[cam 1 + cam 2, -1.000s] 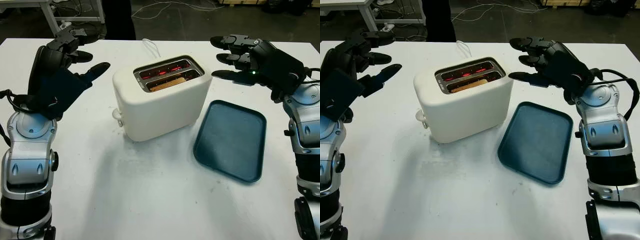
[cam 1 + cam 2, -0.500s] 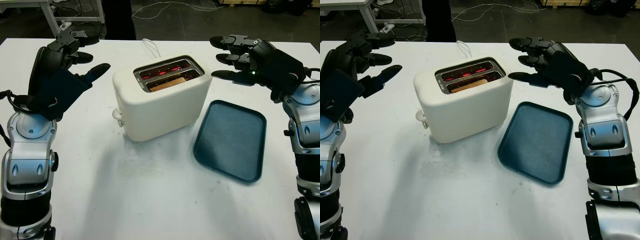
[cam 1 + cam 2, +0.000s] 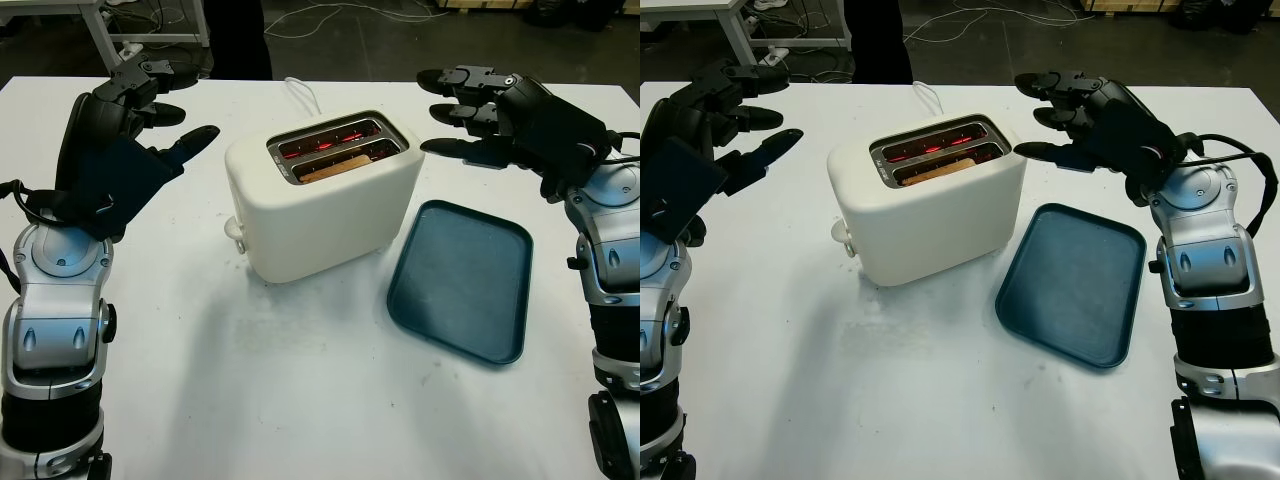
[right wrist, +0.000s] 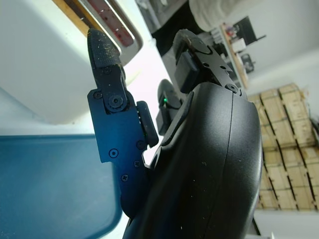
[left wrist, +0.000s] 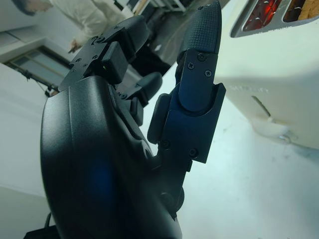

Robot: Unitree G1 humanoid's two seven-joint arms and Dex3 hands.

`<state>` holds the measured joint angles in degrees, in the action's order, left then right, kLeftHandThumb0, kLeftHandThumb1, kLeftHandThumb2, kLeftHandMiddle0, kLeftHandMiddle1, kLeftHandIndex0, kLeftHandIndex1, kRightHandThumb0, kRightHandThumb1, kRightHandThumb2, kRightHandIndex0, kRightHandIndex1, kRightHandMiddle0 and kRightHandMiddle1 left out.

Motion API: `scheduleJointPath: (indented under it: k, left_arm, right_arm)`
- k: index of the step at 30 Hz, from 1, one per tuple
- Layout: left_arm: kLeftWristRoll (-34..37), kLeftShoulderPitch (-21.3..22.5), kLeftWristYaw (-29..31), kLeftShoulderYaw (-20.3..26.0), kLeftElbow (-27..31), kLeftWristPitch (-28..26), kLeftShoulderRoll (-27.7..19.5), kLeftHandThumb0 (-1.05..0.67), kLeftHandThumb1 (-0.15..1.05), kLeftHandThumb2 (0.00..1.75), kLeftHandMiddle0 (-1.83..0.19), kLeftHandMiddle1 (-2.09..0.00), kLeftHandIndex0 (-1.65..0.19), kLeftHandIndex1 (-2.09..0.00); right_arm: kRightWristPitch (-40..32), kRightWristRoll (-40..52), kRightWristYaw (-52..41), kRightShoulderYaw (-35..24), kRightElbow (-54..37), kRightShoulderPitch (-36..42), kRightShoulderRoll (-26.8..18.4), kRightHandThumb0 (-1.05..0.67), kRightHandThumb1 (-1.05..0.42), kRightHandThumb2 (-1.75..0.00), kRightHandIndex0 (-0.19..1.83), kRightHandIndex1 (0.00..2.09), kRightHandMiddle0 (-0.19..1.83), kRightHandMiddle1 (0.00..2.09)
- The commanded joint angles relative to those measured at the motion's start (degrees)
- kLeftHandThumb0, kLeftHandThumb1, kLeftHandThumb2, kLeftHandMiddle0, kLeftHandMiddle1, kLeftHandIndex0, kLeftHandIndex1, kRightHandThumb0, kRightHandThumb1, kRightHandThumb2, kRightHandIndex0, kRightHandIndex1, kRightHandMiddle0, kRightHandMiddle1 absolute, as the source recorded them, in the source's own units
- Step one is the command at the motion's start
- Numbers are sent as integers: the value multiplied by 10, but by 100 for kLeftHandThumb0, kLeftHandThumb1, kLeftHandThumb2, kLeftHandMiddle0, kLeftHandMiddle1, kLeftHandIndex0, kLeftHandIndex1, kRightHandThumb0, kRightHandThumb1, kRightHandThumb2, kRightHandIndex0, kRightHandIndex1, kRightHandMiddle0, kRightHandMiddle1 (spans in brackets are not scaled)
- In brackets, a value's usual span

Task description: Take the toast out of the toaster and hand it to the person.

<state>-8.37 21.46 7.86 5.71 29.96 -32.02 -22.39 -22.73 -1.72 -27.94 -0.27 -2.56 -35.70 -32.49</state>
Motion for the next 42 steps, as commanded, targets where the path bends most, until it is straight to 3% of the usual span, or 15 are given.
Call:
scheduleJointPath:
  k: [1, 3, 7, 12, 15, 20, 23, 42]
  left_arm:
    - [-7, 1, -6, 3, 0, 4, 2, -74, 92, 16, -29, -91, -47, -61]
    - [1, 2, -9, 6, 0, 6, 9, -72, 92, 15, -27, -96, -46, -71]
    - [5, 2, -10, 9, 1, 4, 18, -71, 92, 16, -23, -102, -35, -114]
    - [7, 0, -4, 12, -3, 10, 16, -71, 92, 18, -23, -97, -19, -140]
    - [3, 0, -3, 11, -2, 10, 13, -71, 92, 18, -24, -95, -19, -131]
    - [-4, 0, -2, 8, -3, 8, 8, -73, 92, 17, -27, -91, -29, -88]
    - [-1, 1, 2, 9, -4, 7, 5, -72, 92, 15, -24, -92, -29, -74]
    - [-1, -5, 9, 12, -4, 12, -1, -73, 92, 14, -23, -91, -32, -60]
  right_arm:
    - [5, -2, -1, 1, 1, -6, -3, -55, -91, 0, 38, 3, 38, 0]
    - [0, -6, -2, 4, -2, -6, -6, -56, -91, 0, 38, 3, 38, 0]
    - [9, -7, -3, 3, -1, -3, -8, -55, -91, 0, 39, 4, 39, 1]
    - [6, -6, -2, 2, -3, -2, -7, -58, -91, 0, 39, 3, 39, 1]
    - [1, -4, -1, 1, -4, -2, -5, -57, -91, 0, 38, 3, 38, 0]
    - [2, -5, -2, 1, -3, -2, -6, -57, -91, 0, 38, 3, 38, 0]
    - [8, -6, -3, 2, -1, -3, -7, -56, -91, 0, 38, 3, 38, 0]
    - [4, -6, 2, 1, -6, 0, -4, -59, -91, 0, 39, 3, 39, 0]
